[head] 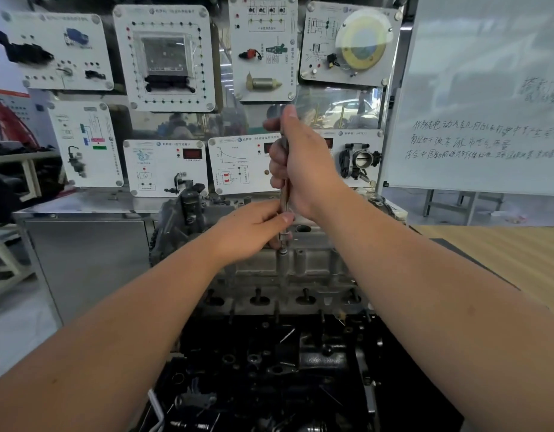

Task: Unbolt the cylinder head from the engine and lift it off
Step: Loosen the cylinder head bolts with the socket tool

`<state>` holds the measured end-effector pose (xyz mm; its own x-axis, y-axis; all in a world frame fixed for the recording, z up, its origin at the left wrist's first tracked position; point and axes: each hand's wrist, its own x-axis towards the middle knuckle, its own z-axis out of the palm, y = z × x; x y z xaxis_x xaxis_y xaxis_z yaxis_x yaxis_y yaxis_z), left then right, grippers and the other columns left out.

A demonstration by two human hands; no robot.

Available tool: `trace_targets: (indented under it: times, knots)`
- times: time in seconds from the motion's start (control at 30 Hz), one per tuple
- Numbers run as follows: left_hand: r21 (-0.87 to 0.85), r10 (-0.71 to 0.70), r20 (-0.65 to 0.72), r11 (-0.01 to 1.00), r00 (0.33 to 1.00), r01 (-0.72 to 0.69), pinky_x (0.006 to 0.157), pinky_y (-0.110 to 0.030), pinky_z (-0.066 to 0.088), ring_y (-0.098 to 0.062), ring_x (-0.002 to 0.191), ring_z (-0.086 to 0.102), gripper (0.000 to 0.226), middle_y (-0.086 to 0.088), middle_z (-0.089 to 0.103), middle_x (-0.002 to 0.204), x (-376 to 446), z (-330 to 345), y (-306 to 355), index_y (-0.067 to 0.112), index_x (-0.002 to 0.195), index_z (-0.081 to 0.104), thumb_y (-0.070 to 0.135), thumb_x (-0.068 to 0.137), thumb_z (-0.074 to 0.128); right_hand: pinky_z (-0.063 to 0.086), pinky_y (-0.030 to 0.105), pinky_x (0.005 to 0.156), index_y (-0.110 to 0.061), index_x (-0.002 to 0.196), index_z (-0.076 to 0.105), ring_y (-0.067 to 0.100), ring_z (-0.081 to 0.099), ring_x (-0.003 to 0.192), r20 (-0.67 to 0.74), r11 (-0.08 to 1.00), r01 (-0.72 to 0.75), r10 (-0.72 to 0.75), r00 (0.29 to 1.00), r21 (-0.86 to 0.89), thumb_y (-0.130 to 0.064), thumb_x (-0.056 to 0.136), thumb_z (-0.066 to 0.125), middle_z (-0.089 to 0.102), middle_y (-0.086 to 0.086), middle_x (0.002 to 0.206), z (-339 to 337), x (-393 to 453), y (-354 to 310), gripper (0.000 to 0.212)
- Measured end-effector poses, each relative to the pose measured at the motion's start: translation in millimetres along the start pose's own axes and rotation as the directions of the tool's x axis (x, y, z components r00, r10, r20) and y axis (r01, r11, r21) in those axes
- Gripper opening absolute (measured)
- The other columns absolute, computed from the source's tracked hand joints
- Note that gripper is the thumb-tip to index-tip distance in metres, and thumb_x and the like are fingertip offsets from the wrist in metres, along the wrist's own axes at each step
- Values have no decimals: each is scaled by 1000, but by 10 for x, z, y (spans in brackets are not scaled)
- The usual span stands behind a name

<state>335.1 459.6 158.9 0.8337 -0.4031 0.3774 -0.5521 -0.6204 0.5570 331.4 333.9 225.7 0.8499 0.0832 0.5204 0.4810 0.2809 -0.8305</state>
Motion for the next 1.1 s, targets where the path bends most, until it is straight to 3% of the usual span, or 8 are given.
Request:
trace_targets:
  times: [0.2,0.3,0.4,0.53,0.77,0.93,1.0,1.1]
  knots:
    - [-92,9,-7,996,1000,-10,88,-47,59,-9,79,75,11,14,74,86,8,19,-35,31,94,63,38,101,58,42,27,51,-16,102,68,13,44,50,54,996,-78,81,995,-47,-48,107,39,51,-3,57,-44,-1,-81,43]
    - [-18,-9,-15,1000,1000,8,85,-40,58,-1,76,73,23,13,74,90,14,13,-19,28,104,64,49,98,58,41,26,51,-20,99,65,11,47,52,0,999,9,-9,1000,-53,-45,103,50,57,-6,62,-14,-52,-83,29]
    - [30,-41,-17,999,999,42,88,-45,57,0,78,71,39,1,74,99,6,15,42,18,114,63,52,98,56,39,26,47,-19,95,55,11,45,50,-90,985,157,-163,982,-75,-30,103,57,60,-1,64,31,-106,-35,14]
    - [9,-47,4,999,999,47,91,-48,57,-7,83,72,28,7,75,91,10,23,62,22,107,65,46,101,54,42,25,49,-16,90,57,12,49,51,-83,986,166,-168,982,-27,-28,105,53,66,1,68,18,-143,-49,19]
    - [-95,0,60,995,998,6,85,-36,57,-8,78,73,14,15,76,87,11,-13,-24,24,99,67,31,103,56,29,27,49,-16,91,63,10,31,46,47,1000,6,-6,999,7,-50,106,35,43,-7,54,77,-103,7,46]
    - [-3,5,24,1000,1000,-5,86,-49,58,-13,81,73,32,12,76,86,-15,-12,15,30,92,68,58,96,54,31,25,44,-20,93,52,10,36,48,-127,984,167,-173,977,-53,-43,100,58,51,-7,58,136,-134,76,25]
    - [65,-7,-3,998,1000,7,83,-54,56,-22,80,72,51,3,75,84,-18,-1,30,25,89,67,71,89,46,38,25,45,-19,89,54,11,44,48,-177,977,203,-211,961,-62,-35,101,59,57,-7,59,129,-127,79,21]
    - [115,-38,-24,992,999,41,84,-51,57,-17,80,73,47,6,76,84,3,40,-11,28,88,67,68,93,44,43,24,51,-18,85,61,10,49,52,-138,981,186,-191,972,-49,-36,104,52,60,-8,61,102,-121,62,27]
